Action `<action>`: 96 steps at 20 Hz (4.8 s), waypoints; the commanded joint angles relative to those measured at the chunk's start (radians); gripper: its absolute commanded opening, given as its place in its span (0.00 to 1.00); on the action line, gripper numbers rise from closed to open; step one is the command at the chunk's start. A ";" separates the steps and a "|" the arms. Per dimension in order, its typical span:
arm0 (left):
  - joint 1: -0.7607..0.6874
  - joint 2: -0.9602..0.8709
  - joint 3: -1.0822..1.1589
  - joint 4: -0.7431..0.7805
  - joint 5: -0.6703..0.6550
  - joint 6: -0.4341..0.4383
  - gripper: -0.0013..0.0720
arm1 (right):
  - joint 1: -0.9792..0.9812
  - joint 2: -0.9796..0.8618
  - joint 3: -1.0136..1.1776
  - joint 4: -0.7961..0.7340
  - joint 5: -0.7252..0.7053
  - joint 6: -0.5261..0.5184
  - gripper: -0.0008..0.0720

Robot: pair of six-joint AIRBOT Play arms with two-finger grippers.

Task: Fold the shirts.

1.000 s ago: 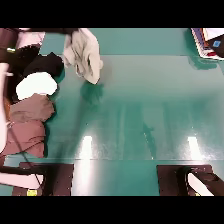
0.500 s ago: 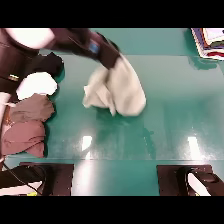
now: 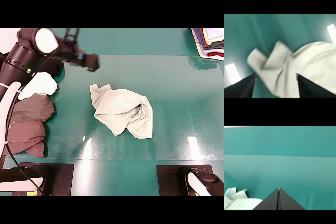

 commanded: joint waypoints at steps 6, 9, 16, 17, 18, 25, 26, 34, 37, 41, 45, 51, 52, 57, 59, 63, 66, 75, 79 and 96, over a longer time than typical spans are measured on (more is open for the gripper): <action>0.171 -0.028 -0.486 -0.351 0.264 0.124 0.84 | 0.090 -0.098 0.000 0.004 0.017 0.000 0.03; 0.171 -0.092 -0.488 -0.480 0.291 0.201 0.84 | 0.118 -0.129 0.000 0.004 0.017 0.000 0.03; 0.125 -0.159 -0.478 -0.650 0.356 0.345 0.81 | 0.117 -0.142 0.000 0.000 0.022 0.001 0.03; 0.124 -0.159 -0.469 -0.651 0.357 0.347 0.48 | 0.115 -0.142 0.000 -0.002 0.037 0.001 0.03; 0.131 -0.158 -0.448 -0.649 0.344 0.347 0.13 | 0.112 -0.142 0.000 -0.023 0.068 0.001 0.03; 0.167 -0.077 -0.250 -0.513 0.256 0.347 0.05 | -0.018 -0.077 -0.375 -0.065 0.274 0.020 0.20; 0.167 -0.073 -0.238 -0.510 0.245 0.347 0.05 | -0.042 -0.078 -0.463 -0.053 0.278 0.020 0.55; 0.167 -0.073 -0.233 -0.506 0.217 0.347 0.05 | 0.201 -0.336 -0.786 0.252 -0.014 -0.062 0.63; 0.167 -0.073 -0.233 -0.505 0.214 0.347 0.05 | 0.326 -0.462 -0.705 0.266 -0.093 -0.062 0.63; 0.167 -0.073 -0.233 -0.505 0.212 0.347 0.05 | 0.401 -0.591 -0.576 0.253 -0.096 -0.064 0.32; 0.179 -0.008 -0.216 -0.497 0.224 0.345 0.05 | 0.386 -0.566 -0.450 0.103 -0.080 -0.037 0.03; 0.266 0.302 -0.010 -0.469 0.156 0.347 0.05 | 0.189 -0.255 -0.126 -0.139 0.125 -0.007 0.03; 0.266 0.356 0.026 -0.463 0.149 0.347 0.05 | 0.154 -0.199 -0.067 -0.138 0.137 -0.007 0.03; 0.266 0.603 0.159 -0.464 0.130 0.347 0.05 | 0.059 0.008 0.144 -0.138 0.195 -0.007 0.03; 0.266 0.665 0.213 -0.464 0.130 0.345 0.05 | 0.023 0.063 0.203 -0.139 0.232 -0.007 0.03; 0.266 0.698 0.381 -0.450 0.144 0.324 0.05 | -0.087 0.115 0.314 -0.138 0.320 -0.007 0.03; 0.266 0.689 0.411 -0.339 0.164 0.300 0.05 | -0.171 0.083 0.408 -0.127 0.436 -0.007 0.03; 0.265 0.192 0.227 -0.195 0.011 0.190 0.05 | -0.116 -0.157 0.046 -0.139 0.534 0.143 0.03; 0.266 -0.110 0.207 -0.208 0.065 0.198 0.05 | 0.003 -0.345 -0.120 -0.138 0.271 0.142 0.03; 0.419 0.035 -0.180 -0.186 -0.235 0.119 0.58 | -0.084 -0.371 -0.208 0.116 0.291 -0.035 0.58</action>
